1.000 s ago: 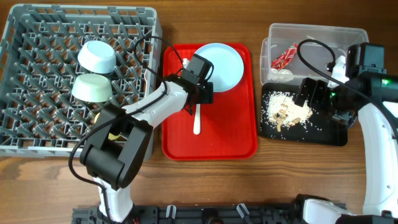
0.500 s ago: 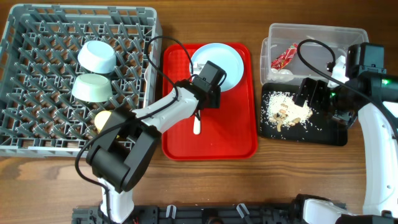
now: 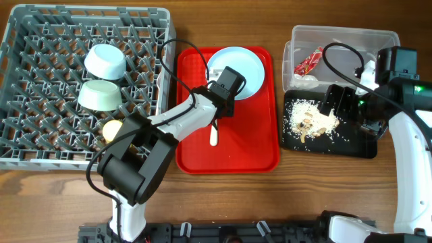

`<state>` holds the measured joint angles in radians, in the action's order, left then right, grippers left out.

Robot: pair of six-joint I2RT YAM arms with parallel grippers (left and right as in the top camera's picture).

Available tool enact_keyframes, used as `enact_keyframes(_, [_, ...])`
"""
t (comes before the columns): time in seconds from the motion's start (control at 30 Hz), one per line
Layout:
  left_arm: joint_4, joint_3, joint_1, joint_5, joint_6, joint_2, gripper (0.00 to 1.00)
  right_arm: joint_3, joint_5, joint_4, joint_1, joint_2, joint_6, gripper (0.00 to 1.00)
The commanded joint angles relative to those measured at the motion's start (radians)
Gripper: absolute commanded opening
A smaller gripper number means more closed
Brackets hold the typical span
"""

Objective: Sort waste into correct bins and load items into the dishwasher rack
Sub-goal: 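Reach the left gripper to the white spoon and grasp it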

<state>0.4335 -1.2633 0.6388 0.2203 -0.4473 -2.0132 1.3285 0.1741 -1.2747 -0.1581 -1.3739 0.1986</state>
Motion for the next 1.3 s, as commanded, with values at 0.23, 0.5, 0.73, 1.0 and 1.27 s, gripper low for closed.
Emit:
enact_keyframes(0.23, [0.046, 0.001, -0.002, 0.001, -0.003, -0.039, 0.48, 0.008, -0.017, 0.001, -0.002, 0.020, -0.016, 1.00])
enact_keyframes(0.5, [0.053, 0.001, -0.002, 0.001, -0.003, -0.039, 0.44, 0.008, -0.017, -0.002, -0.002, 0.020, -0.016, 1.00])
enact_keyframes(0.73, [0.054, 0.001, -0.002, 0.001, -0.003, -0.039, 0.43, 0.008, -0.017, -0.003, -0.002, 0.020, -0.016, 1.00])
enact_keyframes(1.0, [0.057, 0.001, -0.002, 0.002, -0.002, -0.039, 0.39, 0.008, -0.018, -0.004, -0.002, 0.020, -0.016, 1.00])
enact_keyframes(1.27, [0.057, 0.001, -0.002, 0.002, -0.002, -0.038, 0.35, 0.008, -0.017, -0.005, -0.002, 0.020, -0.016, 1.00])
